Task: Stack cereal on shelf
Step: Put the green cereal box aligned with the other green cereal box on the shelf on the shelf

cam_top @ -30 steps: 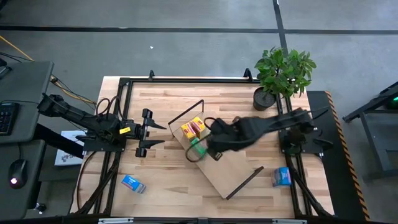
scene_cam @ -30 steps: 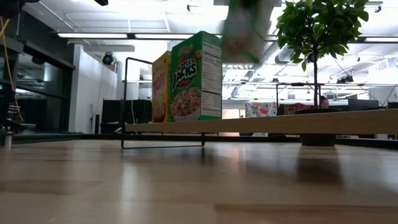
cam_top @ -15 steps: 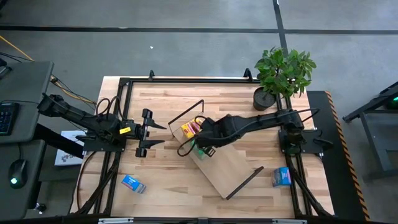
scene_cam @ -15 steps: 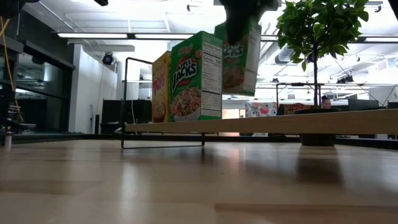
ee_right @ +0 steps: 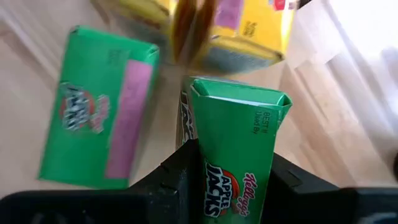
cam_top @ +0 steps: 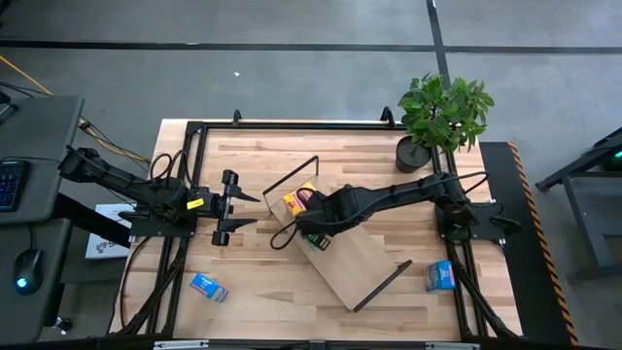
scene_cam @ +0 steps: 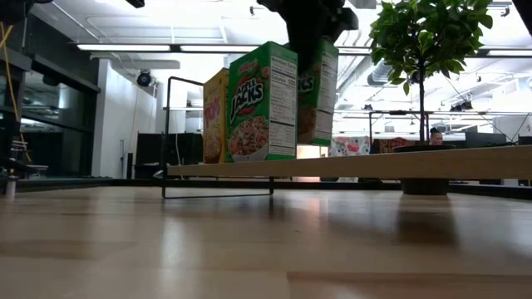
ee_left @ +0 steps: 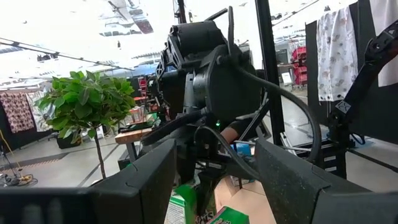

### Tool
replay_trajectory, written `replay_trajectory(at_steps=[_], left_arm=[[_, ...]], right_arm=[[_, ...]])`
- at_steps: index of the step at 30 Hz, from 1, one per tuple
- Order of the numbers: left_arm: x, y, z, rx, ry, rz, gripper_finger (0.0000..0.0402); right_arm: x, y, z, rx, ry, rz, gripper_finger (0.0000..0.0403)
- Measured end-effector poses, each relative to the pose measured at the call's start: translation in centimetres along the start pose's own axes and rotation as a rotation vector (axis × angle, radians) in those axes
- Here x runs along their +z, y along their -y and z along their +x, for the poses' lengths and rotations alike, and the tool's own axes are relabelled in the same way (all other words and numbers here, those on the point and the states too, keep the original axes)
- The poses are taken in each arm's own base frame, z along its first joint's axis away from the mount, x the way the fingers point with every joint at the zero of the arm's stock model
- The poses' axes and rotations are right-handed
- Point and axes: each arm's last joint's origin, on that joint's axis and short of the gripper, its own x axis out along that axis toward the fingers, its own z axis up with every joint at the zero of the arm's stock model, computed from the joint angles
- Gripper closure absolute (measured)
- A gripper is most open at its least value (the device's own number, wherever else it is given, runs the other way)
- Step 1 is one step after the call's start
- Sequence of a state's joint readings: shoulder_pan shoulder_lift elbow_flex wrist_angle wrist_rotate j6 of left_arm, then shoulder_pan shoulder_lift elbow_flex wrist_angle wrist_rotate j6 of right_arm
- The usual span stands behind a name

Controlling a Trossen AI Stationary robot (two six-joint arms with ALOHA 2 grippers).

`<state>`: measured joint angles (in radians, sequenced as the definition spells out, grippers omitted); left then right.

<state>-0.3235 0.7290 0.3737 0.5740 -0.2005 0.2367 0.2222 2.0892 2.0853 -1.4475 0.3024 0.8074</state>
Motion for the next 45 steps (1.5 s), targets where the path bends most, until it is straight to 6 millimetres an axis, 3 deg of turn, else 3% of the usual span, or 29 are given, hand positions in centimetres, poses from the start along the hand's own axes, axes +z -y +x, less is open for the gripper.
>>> replay_trajectory(at_steps=[11, 18, 26, 45], left_arm=[[0.0, 0.0, 0.0, 0.000, 0.000, 0.000, 0.0194], [0.0, 0.0, 0.0, 0.000, 0.000, -0.001, 0.0194], [0.0, 0.0, 0.0, 0.000, 0.000, -0.001, 0.0194], [0.0, 0.0, 0.0, 0.000, 0.000, 0.000, 0.0194]], right_arm=[[0.0, 0.0, 0.0, -0.001, 0.004, 0.102, 0.0292], [0.0, 0.0, 0.0, -0.001, 0.003, 0.112, 0.0292], [-0.1, 0.0, 1.9, -0.001, -0.037, 0.118, 0.0292], [0.3, -0.2, 2.0, 0.053, -0.039, 0.110, 0.0288]])
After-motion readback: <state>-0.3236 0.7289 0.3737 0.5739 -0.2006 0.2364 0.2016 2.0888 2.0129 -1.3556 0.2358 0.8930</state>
